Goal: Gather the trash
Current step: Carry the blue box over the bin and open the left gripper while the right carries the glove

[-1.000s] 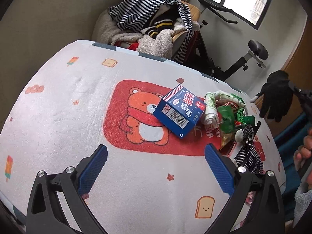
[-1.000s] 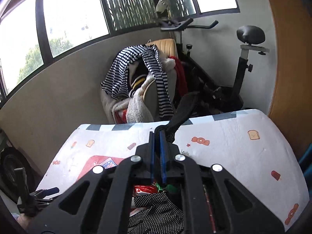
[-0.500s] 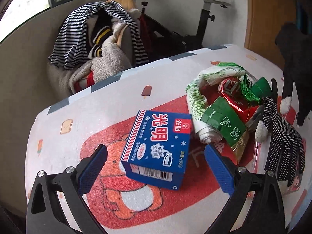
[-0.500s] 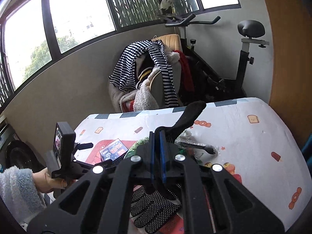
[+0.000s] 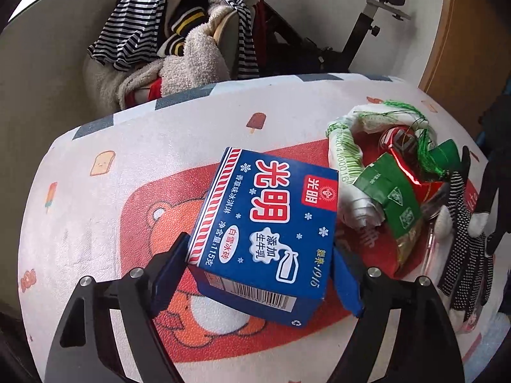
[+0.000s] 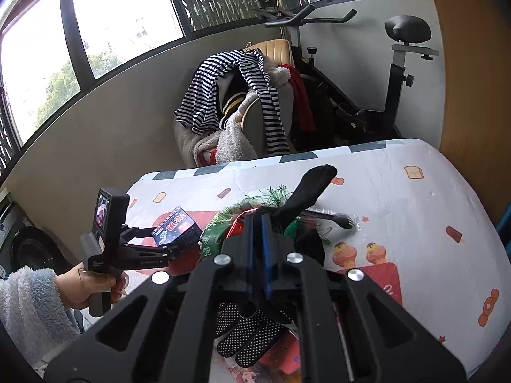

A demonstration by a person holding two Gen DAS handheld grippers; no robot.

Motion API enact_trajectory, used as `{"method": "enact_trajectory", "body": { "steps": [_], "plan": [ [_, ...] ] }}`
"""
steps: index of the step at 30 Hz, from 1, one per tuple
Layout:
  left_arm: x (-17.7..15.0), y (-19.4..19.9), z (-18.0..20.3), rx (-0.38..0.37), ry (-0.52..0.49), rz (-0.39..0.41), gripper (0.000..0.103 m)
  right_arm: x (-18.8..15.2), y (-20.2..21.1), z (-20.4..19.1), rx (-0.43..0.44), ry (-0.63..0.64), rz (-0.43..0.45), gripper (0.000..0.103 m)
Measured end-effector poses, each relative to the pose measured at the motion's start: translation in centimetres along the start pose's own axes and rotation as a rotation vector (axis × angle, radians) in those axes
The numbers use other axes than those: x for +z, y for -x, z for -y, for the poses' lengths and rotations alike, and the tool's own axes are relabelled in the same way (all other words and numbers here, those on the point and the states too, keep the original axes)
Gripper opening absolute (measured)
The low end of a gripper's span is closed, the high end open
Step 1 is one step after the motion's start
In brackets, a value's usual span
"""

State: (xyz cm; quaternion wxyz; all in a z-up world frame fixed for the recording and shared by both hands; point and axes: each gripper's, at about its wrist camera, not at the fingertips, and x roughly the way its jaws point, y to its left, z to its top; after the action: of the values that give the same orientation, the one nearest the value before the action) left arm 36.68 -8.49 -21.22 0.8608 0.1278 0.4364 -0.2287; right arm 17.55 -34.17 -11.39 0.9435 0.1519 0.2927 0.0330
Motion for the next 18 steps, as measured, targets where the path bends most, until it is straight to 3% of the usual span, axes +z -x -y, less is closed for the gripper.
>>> {"method": "enact_trajectory", "body": {
  "steps": [9, 18],
  "plan": [
    [-5.4, 10.8, 0.3, -0.066, 0.143, 0.127, 0.08, -1.0, 3.0, -3.6, 0.053, 0.05, -0.003, 0.009],
    [-13.5, 18.9, 4.3, -0.112, 0.163, 0.165, 0.08, -3.9, 7.9, -7.7, 0.13, 0.1, -0.021, 0.009]
  ]
}}
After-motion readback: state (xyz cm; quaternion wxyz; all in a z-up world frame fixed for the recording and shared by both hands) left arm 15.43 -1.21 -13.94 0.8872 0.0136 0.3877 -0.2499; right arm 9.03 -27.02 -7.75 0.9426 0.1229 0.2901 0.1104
